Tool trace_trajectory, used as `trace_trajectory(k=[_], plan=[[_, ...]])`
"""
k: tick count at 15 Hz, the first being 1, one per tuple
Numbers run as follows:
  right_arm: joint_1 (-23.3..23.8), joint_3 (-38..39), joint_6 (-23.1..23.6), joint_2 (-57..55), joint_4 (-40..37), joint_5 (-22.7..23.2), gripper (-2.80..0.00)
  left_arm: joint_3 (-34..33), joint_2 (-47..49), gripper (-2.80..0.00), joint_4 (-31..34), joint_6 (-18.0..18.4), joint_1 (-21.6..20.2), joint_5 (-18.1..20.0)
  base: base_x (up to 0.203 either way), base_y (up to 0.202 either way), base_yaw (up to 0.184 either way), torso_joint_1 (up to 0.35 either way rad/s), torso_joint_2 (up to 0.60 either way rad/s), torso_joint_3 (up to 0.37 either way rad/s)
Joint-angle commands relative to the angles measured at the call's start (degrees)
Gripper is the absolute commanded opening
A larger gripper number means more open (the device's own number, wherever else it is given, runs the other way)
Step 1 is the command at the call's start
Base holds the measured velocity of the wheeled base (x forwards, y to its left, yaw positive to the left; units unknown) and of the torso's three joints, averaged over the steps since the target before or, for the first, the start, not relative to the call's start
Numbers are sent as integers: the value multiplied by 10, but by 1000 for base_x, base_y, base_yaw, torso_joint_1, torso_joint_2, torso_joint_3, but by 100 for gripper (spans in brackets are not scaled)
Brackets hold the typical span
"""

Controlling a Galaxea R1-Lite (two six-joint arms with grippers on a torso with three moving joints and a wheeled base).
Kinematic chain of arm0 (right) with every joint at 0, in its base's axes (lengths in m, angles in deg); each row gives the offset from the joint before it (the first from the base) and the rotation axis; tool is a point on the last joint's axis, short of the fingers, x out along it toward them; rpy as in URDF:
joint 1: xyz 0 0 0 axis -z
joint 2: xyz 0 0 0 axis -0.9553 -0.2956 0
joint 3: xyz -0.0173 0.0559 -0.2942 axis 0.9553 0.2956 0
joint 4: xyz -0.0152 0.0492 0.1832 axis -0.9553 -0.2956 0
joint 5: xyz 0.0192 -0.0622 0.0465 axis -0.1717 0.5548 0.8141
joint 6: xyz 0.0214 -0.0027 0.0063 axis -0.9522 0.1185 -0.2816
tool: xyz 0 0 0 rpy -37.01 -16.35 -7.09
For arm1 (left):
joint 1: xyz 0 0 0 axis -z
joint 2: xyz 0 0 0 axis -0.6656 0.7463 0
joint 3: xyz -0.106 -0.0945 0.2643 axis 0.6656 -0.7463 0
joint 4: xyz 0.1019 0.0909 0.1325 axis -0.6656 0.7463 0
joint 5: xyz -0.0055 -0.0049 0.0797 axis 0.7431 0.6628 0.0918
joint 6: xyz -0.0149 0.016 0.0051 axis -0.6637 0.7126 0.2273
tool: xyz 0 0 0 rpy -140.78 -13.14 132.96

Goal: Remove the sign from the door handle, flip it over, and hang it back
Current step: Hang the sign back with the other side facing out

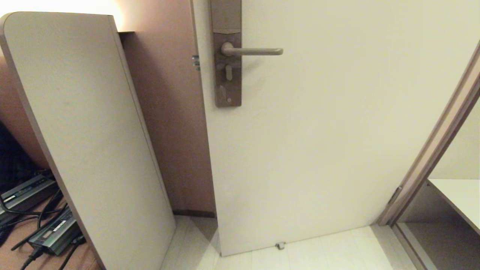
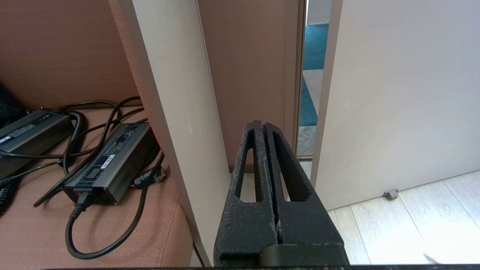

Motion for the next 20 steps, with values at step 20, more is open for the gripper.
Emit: trace_trajectory(k=[20], plan=[[-1, 0, -6, 36, 0, -3, -280, 0, 0, -280, 0, 0, 0, 0, 0, 0, 0, 0, 0, 0]])
